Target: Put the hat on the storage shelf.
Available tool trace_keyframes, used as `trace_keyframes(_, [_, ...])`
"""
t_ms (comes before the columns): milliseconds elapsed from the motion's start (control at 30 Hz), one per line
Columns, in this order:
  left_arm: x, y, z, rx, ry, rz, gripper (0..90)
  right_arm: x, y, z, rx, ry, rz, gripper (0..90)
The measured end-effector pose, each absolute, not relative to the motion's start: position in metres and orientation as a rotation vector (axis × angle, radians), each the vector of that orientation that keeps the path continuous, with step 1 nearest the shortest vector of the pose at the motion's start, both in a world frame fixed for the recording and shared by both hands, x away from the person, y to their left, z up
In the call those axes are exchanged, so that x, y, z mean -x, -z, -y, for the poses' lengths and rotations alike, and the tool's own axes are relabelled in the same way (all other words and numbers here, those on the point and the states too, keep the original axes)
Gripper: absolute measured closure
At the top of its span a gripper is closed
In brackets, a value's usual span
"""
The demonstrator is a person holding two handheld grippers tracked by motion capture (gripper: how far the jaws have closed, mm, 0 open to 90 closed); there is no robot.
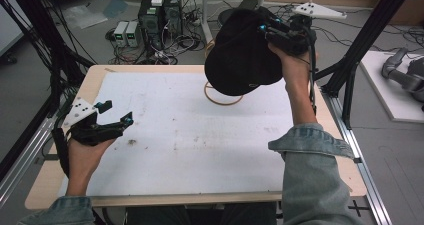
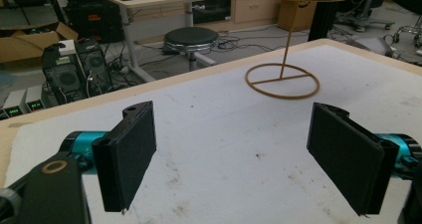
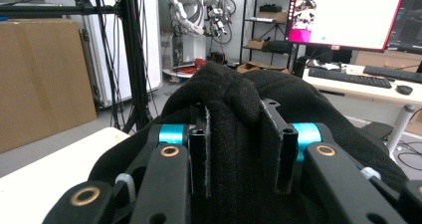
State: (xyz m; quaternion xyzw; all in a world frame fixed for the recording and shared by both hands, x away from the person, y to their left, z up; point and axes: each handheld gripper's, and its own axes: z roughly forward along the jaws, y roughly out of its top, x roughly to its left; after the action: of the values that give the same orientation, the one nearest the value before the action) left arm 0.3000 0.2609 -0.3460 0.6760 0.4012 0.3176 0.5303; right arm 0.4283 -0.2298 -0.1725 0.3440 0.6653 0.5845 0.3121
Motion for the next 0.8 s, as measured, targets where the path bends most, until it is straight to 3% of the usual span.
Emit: trace_keyframes(800, [-0.303, 0.349, -0.260, -1.631, -0.753, -0.962, 19.7, -0.470, 0.185, 0.215, -0.972, -1.485, -1.804, 70.1])
